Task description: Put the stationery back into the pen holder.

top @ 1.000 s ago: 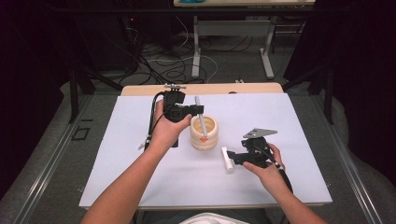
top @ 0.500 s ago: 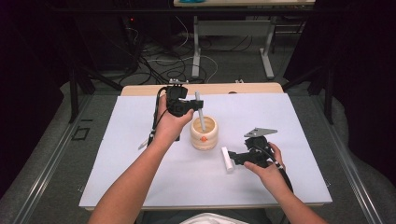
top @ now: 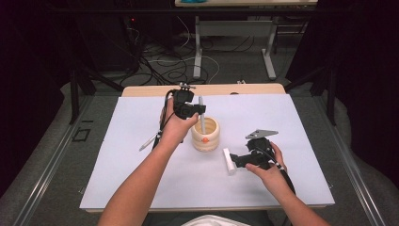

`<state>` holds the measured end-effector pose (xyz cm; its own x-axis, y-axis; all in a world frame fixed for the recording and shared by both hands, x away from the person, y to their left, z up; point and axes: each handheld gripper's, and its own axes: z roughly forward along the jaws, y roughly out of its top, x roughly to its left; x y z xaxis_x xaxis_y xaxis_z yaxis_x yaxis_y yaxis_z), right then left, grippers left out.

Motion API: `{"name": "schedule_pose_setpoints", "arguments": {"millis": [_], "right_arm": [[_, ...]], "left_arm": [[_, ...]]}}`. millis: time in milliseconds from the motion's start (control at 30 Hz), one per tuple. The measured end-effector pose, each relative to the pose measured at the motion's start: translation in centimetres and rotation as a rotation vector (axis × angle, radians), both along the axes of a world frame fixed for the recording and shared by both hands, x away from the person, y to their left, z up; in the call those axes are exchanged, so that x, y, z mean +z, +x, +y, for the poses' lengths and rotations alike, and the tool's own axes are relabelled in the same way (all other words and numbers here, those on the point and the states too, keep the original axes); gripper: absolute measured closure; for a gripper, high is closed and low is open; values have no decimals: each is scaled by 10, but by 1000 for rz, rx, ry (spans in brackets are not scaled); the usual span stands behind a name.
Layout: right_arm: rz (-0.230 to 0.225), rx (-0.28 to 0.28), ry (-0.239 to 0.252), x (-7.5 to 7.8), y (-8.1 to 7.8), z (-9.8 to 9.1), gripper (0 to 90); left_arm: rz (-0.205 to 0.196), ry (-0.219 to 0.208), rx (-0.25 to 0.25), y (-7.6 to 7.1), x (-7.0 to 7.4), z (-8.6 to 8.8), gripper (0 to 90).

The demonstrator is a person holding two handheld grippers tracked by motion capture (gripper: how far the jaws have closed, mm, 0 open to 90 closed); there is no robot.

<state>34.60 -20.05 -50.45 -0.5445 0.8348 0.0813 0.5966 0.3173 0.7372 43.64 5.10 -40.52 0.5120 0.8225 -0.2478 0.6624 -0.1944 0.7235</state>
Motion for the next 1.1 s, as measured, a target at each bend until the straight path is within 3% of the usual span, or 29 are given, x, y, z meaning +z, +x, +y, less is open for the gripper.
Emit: {"name": "schedule_pose_setpoints", "arguments": {"millis": [500, 900, 1100], "right_arm": [[11, 5, -8, -3, 1, 1, 5], [27, 8, 4, -3, 0, 3, 22], [26, 12, 1, -4, 0, 3, 30]], "left_arm": [[55, 46, 1, 6, -26, -5, 784], [113, 44, 8, 7, -42, -5, 783], [116, 24, 18, 7, -43, -3, 766]]}}
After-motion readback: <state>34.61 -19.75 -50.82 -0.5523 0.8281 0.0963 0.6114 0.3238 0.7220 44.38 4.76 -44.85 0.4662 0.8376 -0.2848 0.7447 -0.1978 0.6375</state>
